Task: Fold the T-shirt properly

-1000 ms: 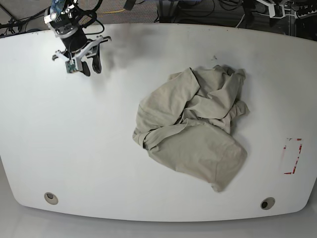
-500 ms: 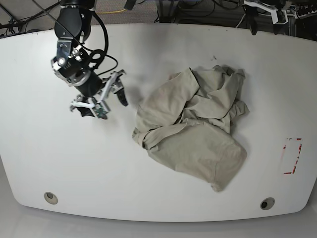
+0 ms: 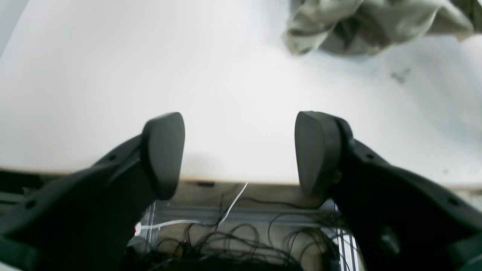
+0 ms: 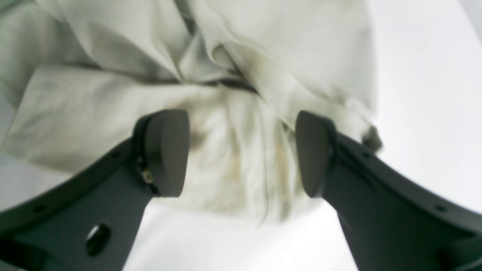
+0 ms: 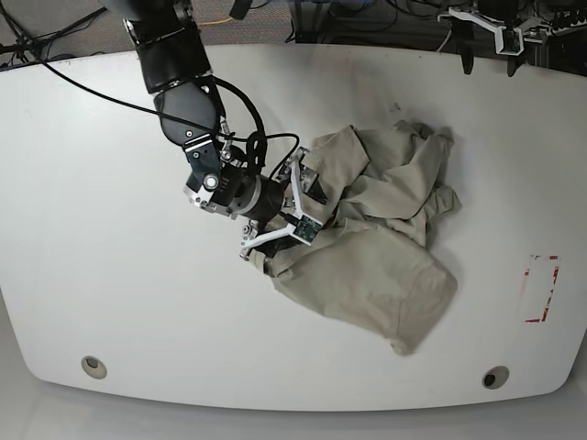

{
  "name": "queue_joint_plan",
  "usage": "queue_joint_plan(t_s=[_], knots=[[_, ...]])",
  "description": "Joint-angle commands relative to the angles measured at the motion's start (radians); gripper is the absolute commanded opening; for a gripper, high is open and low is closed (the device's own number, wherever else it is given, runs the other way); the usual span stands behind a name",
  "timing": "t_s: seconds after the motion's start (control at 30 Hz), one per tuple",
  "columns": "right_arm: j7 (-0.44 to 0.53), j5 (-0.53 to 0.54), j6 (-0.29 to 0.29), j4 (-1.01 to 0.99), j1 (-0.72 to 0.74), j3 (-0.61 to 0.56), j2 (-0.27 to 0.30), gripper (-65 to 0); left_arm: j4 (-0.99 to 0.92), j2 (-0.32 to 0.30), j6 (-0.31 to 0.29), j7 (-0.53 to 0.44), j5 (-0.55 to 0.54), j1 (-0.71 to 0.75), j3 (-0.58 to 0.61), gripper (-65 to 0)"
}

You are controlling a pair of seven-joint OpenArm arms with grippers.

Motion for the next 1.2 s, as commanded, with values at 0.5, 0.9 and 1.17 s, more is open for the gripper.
queue_joint_plan(t_s=[0.5,0.9,1.17], knots=[[0.108,-0.002,-0.009,-0.384,0.244,-0.112,-0.144,-23.5,0.000,0.000,0.003,-0.022,0.003,-0.020,-0.001,-22.2],[0.280,-0.002,-0.009,-0.609,0.305,-0.109,-0.144,-33.1,0.000,-0.001,0.003,-0.022,0.003,-0.025,-0.001,-22.2],[0.296,-0.002,-0.009,-0.614,0.323,-0.108,-0.145,-61.4,0.000,-0.003,0.003,-0.022,0.003,-0.032,-0.001,-22.2]])
